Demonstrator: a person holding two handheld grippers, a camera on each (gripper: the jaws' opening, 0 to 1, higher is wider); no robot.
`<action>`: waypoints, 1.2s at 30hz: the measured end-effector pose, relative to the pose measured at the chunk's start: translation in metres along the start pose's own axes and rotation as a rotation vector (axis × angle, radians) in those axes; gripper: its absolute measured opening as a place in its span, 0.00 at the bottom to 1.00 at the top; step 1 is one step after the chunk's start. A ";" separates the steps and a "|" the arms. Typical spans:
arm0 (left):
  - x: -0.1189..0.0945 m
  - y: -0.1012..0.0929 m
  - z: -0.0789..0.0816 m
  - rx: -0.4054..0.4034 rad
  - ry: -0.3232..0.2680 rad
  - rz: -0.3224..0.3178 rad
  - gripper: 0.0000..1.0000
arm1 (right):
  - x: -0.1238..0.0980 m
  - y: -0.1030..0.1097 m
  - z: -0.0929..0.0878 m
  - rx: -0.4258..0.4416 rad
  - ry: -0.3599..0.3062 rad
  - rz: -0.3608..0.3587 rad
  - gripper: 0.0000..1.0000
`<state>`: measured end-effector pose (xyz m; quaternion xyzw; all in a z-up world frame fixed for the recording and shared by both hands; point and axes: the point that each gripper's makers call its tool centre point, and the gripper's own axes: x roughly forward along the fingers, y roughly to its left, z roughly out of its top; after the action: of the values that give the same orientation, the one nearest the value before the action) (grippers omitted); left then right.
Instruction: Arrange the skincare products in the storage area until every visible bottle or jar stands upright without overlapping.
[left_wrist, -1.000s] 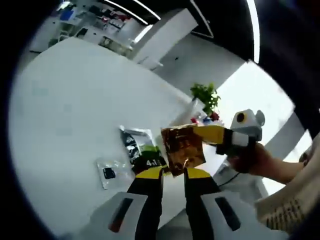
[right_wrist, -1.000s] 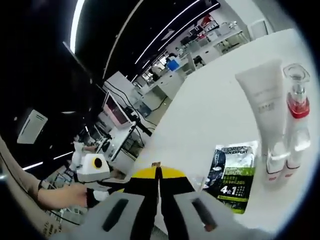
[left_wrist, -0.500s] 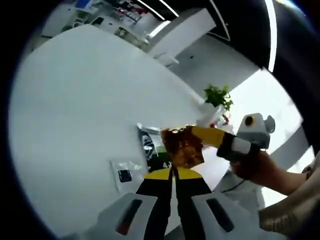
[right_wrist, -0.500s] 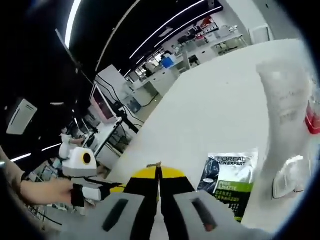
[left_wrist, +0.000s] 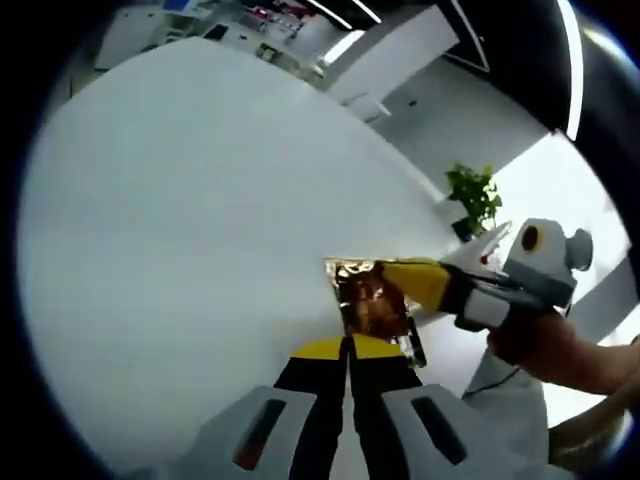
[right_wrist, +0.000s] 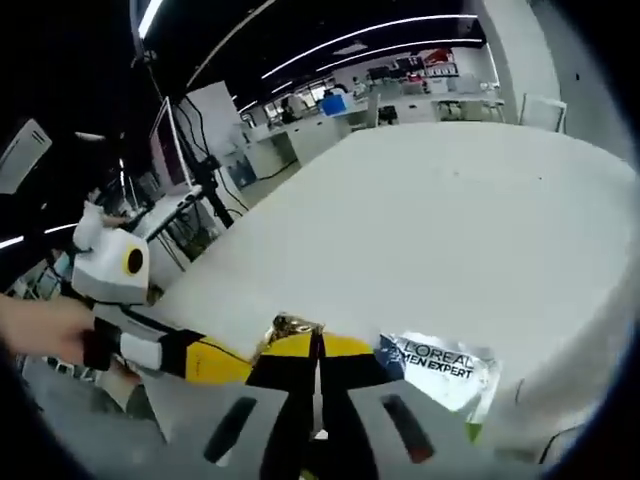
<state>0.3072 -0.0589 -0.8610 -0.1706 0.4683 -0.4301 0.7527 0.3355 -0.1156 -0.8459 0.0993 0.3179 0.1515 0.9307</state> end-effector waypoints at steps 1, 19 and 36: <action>0.002 0.003 0.001 -0.001 0.002 0.004 0.00 | 0.003 -0.002 -0.001 -0.007 0.007 -0.005 0.01; 0.030 0.036 0.008 0.051 0.037 0.088 0.00 | 0.047 -0.023 -0.018 -0.271 0.089 -0.049 0.01; 0.025 0.022 0.026 0.520 0.036 0.137 0.12 | 0.050 -0.022 -0.021 -0.339 0.109 -0.056 0.01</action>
<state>0.3448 -0.0709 -0.8763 0.0684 0.3658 -0.4872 0.7901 0.3647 -0.1172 -0.8961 -0.0764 0.3402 0.1822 0.9194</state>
